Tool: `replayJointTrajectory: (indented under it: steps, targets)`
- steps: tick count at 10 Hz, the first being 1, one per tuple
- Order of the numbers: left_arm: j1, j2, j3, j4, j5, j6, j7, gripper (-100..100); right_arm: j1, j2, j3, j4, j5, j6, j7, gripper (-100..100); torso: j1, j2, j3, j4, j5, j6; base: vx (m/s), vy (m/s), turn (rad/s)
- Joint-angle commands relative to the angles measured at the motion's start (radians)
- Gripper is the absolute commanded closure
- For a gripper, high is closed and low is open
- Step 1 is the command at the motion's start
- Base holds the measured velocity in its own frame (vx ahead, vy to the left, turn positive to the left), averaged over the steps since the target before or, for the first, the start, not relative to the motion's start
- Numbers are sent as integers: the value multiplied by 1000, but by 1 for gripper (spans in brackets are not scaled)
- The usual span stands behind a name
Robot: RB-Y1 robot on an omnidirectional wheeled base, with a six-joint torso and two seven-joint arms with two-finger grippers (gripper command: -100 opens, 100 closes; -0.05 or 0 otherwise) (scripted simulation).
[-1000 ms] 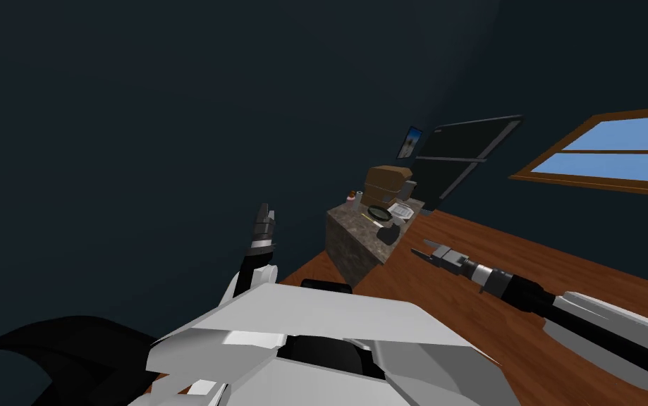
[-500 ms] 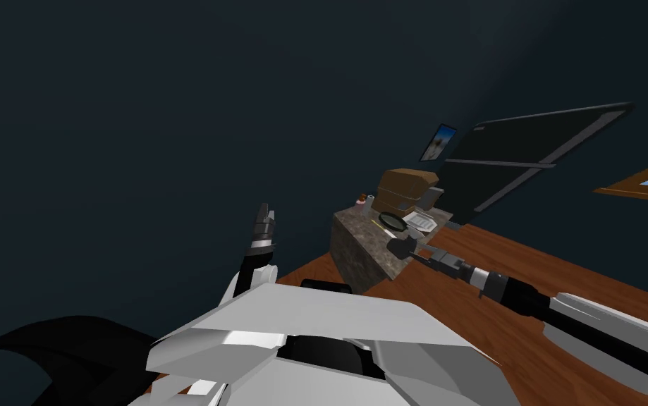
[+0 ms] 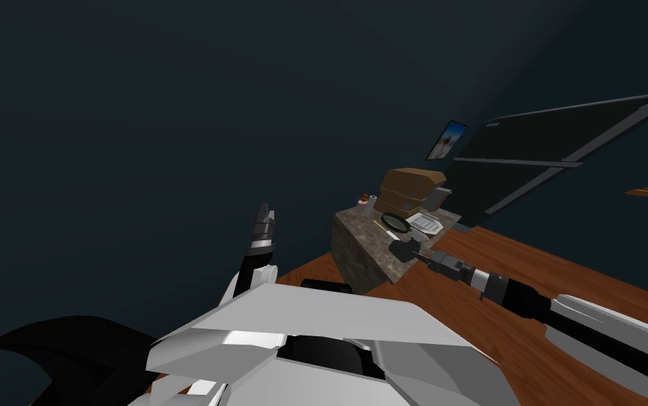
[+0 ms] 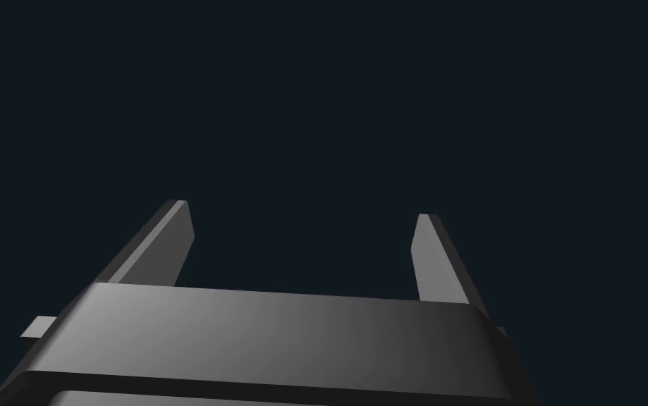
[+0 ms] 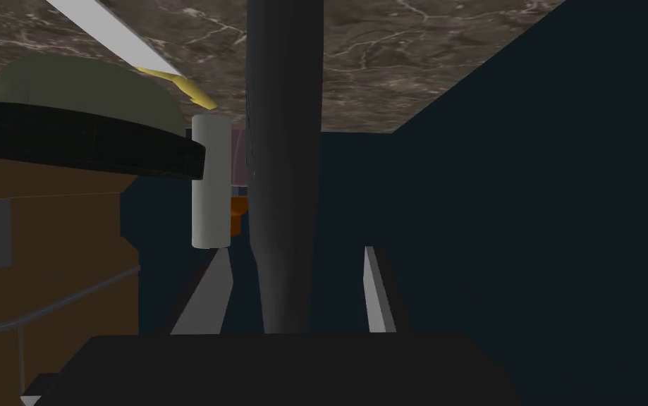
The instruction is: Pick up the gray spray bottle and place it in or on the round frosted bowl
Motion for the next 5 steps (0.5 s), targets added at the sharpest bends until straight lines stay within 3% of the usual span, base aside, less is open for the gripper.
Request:
replayJointTrajectory:
  steps: [1, 4, 5]
  targets:
    - [0, 0, 0, 0, 0, 0, 0, 0, 0, 0, 0, 0, 0, 0, 0, 100, 0, 0, 0, 0, 0, 0, 0, 0, 0]
    - [0, 0, 0, 0, 0, 0, 0, 0, 0, 0, -1, 0, 0, 0, 0, 100, 0, -1, -1, -1, -1, 0, 0, 0, 0]
    - [0, 0, 0, 0, 0, 0, 0, 0, 0, 0, -1, 0, 0, 0, 0, 0, 0, -1, -1, -1, -1, 0, 0, 0, 0]
